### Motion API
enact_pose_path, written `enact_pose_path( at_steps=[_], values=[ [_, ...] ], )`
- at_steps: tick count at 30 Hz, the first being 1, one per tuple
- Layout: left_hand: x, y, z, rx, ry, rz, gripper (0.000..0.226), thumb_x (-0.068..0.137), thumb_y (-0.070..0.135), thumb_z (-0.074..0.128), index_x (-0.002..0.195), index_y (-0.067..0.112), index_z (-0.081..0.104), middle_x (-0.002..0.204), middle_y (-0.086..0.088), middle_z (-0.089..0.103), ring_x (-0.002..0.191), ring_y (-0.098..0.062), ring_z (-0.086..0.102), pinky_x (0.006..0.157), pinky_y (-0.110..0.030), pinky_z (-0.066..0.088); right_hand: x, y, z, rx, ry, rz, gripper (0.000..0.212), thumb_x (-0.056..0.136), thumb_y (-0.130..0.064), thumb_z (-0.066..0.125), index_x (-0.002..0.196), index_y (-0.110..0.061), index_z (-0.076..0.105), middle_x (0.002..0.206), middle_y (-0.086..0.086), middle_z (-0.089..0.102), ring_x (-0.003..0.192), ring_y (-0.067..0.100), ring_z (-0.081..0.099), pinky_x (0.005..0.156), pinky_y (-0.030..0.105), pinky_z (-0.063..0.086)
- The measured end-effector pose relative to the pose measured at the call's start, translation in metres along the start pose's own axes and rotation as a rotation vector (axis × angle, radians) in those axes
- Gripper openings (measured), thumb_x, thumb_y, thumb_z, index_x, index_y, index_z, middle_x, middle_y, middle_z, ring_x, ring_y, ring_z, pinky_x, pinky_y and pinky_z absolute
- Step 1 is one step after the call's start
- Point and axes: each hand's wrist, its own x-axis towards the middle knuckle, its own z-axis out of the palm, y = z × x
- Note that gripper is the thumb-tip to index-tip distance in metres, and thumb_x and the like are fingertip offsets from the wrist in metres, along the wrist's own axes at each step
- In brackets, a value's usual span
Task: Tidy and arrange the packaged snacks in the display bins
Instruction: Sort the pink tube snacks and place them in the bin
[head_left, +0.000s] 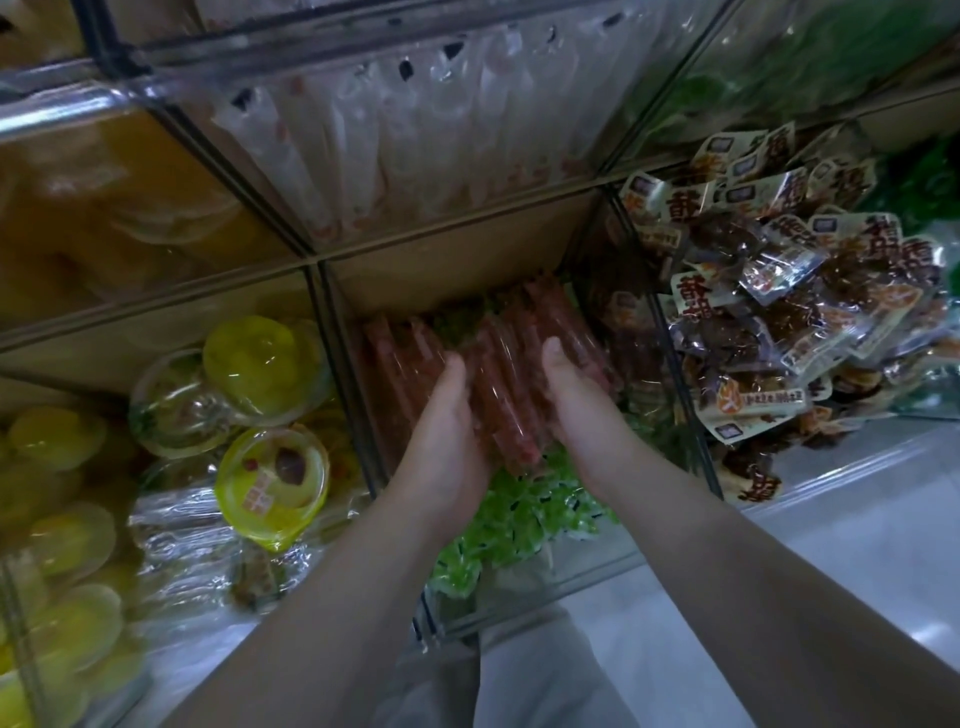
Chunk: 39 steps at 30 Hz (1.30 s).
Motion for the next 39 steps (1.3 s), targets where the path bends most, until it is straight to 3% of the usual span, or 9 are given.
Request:
enact_pose_path(
  at_steps=[5,9,11,15,20,24,28,34,39],
  values=[
    [0.001,-0.004,-0.01,-0.005,0.019,-0.002,0.058,0.102,0.053,0.021,0.142,0.021,0.047,0.137,-0.002,0.058,0.128,-0.017,0.053,0.112,-0.045,0.035,-0.005,0.0,0.003,0.0,-0.035,-0.033,0.043,0.092,-0.042,0.059,0.131,-0.025,0.058,0.12,-0.006,0.065,0.111,0.015,0.061,0.103,0.044,0.047],
    [0.0,0.001,-0.018,-0.021,0.04,0.003,0.042,0.102,0.044,0.027,0.121,0.027,0.061,0.118,0.002,0.07,0.114,-0.016,0.062,0.096,-0.045,0.047,-0.009,0.004,0.005,-0.01,-0.031,-0.142,0.027,0.095,-0.008,0.058,0.115,-0.026,0.059,0.094,-0.013,0.069,0.082,-0.001,0.068,0.078,0.02,0.055],
    [-0.001,0.004,-0.017,-0.046,0.049,-0.044,0.043,0.102,0.042,0.031,0.13,0.022,0.057,0.126,-0.005,0.066,0.117,-0.019,0.06,0.098,-0.044,0.046,-0.01,0.004,0.006,0.026,-0.02,-0.15,0.03,0.093,0.0,0.058,0.117,-0.018,0.06,0.102,-0.003,0.071,0.091,0.008,0.069,0.084,0.024,0.056],
    [-0.004,0.004,-0.014,-0.048,0.087,-0.073,0.041,0.104,0.032,0.034,0.135,0.012,0.053,0.125,-0.012,0.065,0.112,-0.023,0.062,0.077,-0.035,0.053,-0.017,0.003,0.013,0.083,-0.088,-0.122,0.028,0.09,0.0,0.063,0.11,-0.021,0.062,0.107,0.006,0.073,0.097,0.021,0.071,0.089,0.04,0.056],
    [-0.012,0.009,-0.016,0.014,0.085,0.007,0.034,0.103,0.02,0.037,0.131,0.012,0.054,0.117,-0.015,0.067,0.094,-0.025,0.068,0.059,-0.035,0.057,-0.025,-0.003,0.022,0.105,-0.12,-0.161,0.025,0.092,0.0,0.06,0.1,-0.023,0.066,0.102,0.005,0.074,0.089,0.018,0.072,0.083,0.04,0.058],
    [-0.022,0.019,-0.017,0.074,0.034,0.057,0.027,0.102,0.013,0.042,0.124,0.016,0.057,0.107,-0.014,0.07,0.087,-0.027,0.067,0.065,-0.043,0.057,-0.035,-0.011,0.025,0.093,-0.136,-0.192,0.021,0.093,-0.004,0.061,0.11,-0.013,0.067,0.105,0.007,0.074,0.094,0.024,0.071,0.087,0.043,0.056],
    [-0.039,0.033,-0.015,0.122,-0.007,0.092,0.027,0.098,0.01,0.047,0.123,0.011,0.057,0.102,-0.022,0.067,0.074,-0.031,0.066,0.053,-0.039,0.055,-0.05,-0.024,0.025,0.111,-0.144,-0.22,0.017,0.093,-0.01,0.062,0.108,-0.012,0.068,0.096,0.008,0.074,0.078,0.018,0.07,0.067,0.034,0.056],
    [-0.066,0.051,-0.005,0.179,-0.031,0.181,0.025,0.098,0.007,0.044,0.117,0.01,0.061,0.09,-0.016,0.068,0.068,-0.028,0.066,0.056,-0.039,0.056,-0.081,-0.045,0.028,0.174,-0.186,-0.248,0.017,0.093,-0.012,0.062,0.108,-0.011,0.068,0.079,0.005,0.073,0.056,0.012,0.065,0.044,0.023,0.048],
    [-0.09,0.068,0.007,0.207,-0.076,0.227,0.032,0.099,0.007,0.042,0.126,0.01,0.059,0.09,-0.013,0.068,0.07,-0.026,0.065,0.056,-0.036,0.056,-0.107,-0.067,0.028,0.225,-0.221,-0.296,0.013,0.089,-0.011,0.063,0.101,-0.013,0.069,0.082,0.007,0.074,0.064,0.015,0.068,0.054,0.029,0.057]
  ],
)
